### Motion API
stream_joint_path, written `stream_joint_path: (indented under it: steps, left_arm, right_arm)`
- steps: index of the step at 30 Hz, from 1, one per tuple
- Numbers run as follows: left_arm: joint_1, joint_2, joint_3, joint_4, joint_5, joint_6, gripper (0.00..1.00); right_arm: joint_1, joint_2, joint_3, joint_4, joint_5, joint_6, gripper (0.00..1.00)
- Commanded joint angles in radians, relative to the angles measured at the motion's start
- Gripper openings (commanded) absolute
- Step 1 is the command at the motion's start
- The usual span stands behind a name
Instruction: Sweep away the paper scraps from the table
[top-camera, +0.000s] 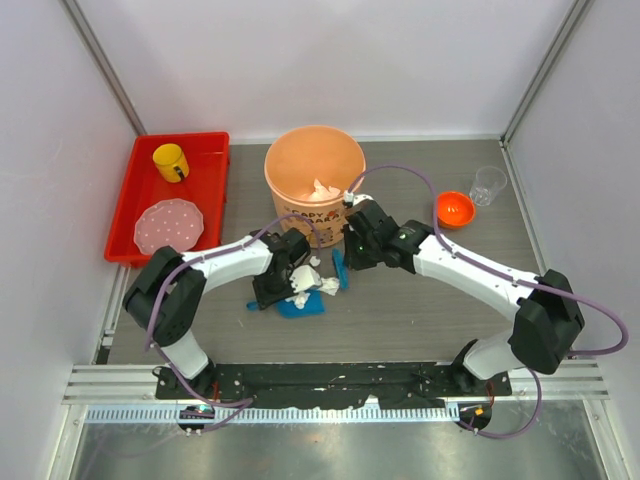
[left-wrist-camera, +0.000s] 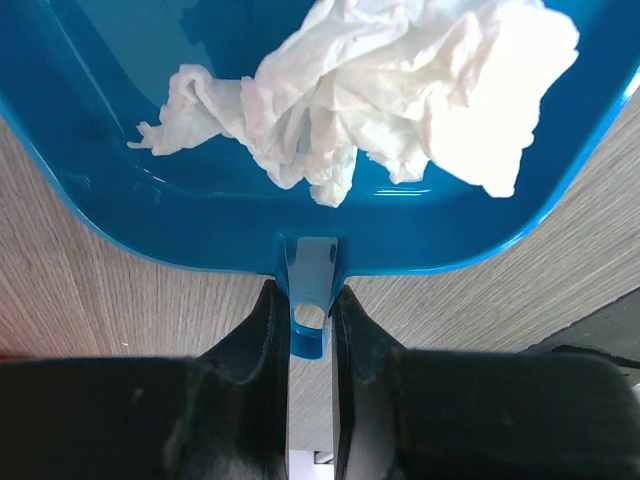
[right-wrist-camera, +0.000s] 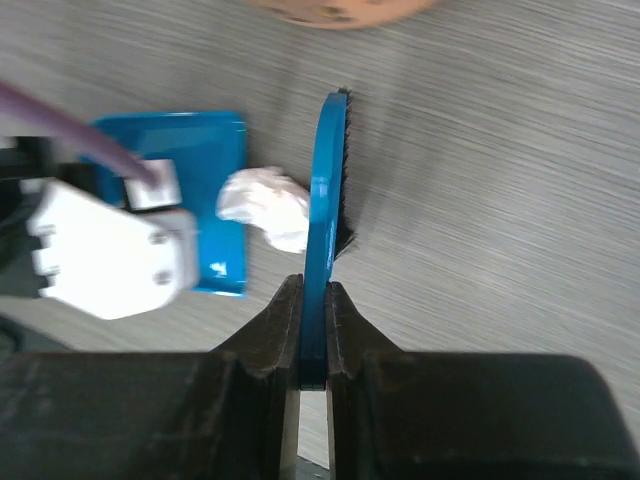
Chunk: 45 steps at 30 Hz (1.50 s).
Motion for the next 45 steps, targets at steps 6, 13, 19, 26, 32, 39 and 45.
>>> stream_joint_path:
  steps: [6,13,19,26,32,39,45]
  left_arm:
    - [0.028,0.026,0.023,0.099,0.032,0.01,0.0]
    - [0.112,-0.049,-0.055,0.22,0.106,0.063,0.0]
    - [0.141,-0.193,-0.126,0.234,0.167,0.069,0.0]
    - [0.354,-0.394,-0.126,0.052,0.288,0.078,0.0]
    - [0.578,-0.47,-0.068,-0.083,0.251,0.145,0.0]
    - [0.707,-0.373,0.342,-0.147,0.184,0.072,0.0]
    - [0.668,-0.058,0.986,-0.301,0.105,-0.026,0.0]
  right_arm:
    - [0.084,-0.046,0.029,0.272,-0.261,0.08,0.01]
    - [0.094,-0.135,0.126,0.121,-0.052,0.051,0.01]
    - [0.095,-0.222,0.186,-0.065,0.099,0.015,0.01]
    - [0.094,-0.294,0.218,-0.159,0.176,-0.023,0.01]
    - [0.095,-0.284,0.262,-0.202,0.198,-0.072,0.01]
    - [0.094,-0.274,0.242,-0.212,0.206,-0.101,0.01]
    - [0.094,-0.305,0.206,-0.212,0.215,-0.106,0.01]
